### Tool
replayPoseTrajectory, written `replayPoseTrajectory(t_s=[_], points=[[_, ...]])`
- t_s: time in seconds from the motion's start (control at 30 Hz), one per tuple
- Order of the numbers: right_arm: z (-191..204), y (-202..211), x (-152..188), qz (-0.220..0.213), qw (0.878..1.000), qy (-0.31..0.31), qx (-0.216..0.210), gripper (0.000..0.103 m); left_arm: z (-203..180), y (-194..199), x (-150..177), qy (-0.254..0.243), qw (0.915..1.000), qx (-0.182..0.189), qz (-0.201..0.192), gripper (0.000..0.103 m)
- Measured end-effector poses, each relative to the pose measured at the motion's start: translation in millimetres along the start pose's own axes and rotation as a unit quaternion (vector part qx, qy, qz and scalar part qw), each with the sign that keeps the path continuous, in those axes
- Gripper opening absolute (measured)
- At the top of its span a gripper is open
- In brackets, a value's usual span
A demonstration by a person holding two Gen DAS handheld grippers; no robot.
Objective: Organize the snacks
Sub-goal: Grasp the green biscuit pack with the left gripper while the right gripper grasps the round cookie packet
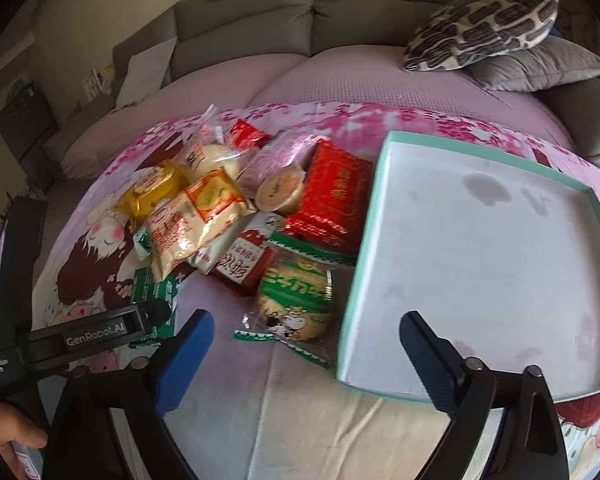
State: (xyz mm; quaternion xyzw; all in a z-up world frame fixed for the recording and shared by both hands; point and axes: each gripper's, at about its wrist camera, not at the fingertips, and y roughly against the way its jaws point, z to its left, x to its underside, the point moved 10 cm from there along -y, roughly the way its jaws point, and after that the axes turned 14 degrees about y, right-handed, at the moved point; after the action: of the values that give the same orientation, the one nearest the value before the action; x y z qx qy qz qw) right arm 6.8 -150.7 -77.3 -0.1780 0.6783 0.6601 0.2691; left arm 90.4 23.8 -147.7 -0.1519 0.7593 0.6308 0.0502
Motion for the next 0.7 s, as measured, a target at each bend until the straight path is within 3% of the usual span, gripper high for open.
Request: replayPoseTrajectory(t_s=[0.13,0.23,0.43,0.57,0.7], points=[[7,2,-5,-0.010,1.000,0.008,-0.009,0.080,-8,1,0,-0.003,1.0000,0.006,-0.005,0.103],[13,3,-10,-0.018,1.000,0.017,-0.016,0.078,-15,7,-1,-0.008,0.9999,0.008,-0.012,0.102],[10,-12,-11,0.006,1.000,0.030,0.005,0.065,-34,7,4,-0.017,0.9996,0.021,0.003,0.088],[11,-13,-16,0.005,0.999,0.037,0.002,0.059,-37,6,5,-0.019,0.9995,0.024,-0.001,0.088],[9,-17,-20,0.010,0.998,0.058,0.026,0.059,-36,6,5,-0.018,0.9994,0.029,0.005,0.088]])
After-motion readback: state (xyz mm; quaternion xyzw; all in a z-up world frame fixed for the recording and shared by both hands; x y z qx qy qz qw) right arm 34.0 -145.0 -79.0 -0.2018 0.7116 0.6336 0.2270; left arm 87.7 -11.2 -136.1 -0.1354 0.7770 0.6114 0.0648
